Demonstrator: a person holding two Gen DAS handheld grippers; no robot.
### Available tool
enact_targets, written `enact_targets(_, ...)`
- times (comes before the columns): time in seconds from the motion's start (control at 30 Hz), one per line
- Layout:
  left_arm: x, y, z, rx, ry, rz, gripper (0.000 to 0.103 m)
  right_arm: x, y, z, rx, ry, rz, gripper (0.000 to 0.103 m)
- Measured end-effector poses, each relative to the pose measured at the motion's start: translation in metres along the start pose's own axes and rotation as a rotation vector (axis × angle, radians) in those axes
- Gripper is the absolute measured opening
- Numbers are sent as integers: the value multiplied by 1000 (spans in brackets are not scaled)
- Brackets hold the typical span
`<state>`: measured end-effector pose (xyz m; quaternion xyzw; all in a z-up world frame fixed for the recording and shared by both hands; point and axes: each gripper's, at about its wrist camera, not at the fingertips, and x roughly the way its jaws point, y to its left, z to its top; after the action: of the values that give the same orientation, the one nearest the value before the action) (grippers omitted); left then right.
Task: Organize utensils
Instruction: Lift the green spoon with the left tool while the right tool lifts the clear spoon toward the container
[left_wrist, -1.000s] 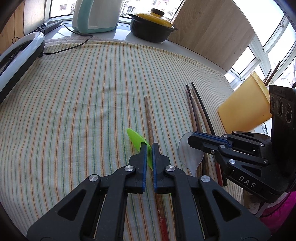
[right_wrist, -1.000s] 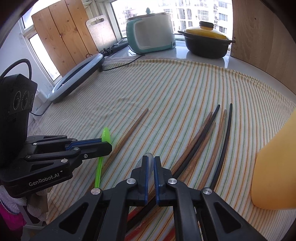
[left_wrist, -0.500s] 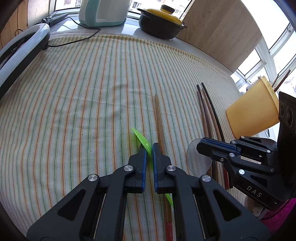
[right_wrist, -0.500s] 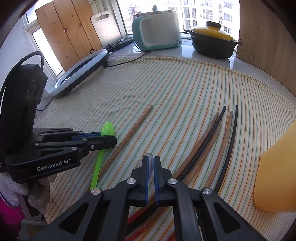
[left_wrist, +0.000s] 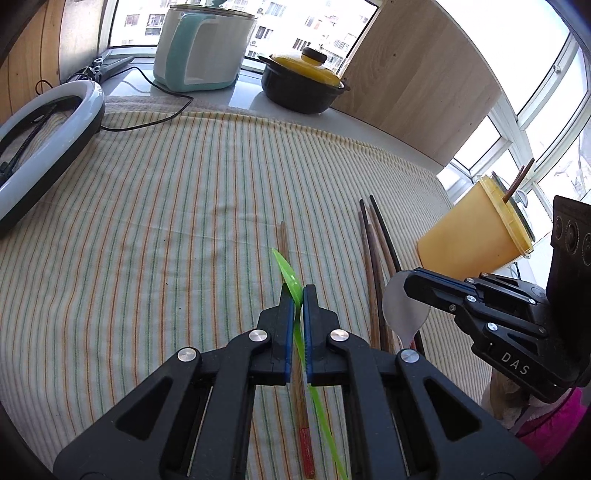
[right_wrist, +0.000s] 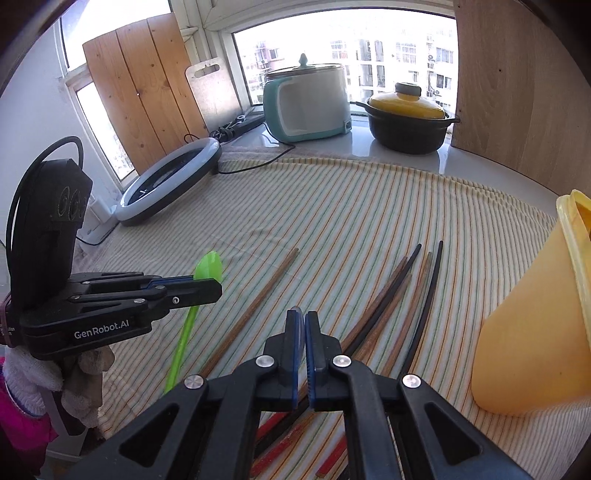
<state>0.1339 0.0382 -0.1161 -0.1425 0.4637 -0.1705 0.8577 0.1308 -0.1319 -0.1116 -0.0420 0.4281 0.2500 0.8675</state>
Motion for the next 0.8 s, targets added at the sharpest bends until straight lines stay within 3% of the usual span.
enact_targets(0.43, -48, -59, 22, 126, -144, -56, 2, -75, -7, 0, 47, -180, -17, 0)
enact_targets(0.8, -73, -110, 33, 213, -203, -146, 2, -134, -33, -9, 100, -272, -48, 0)
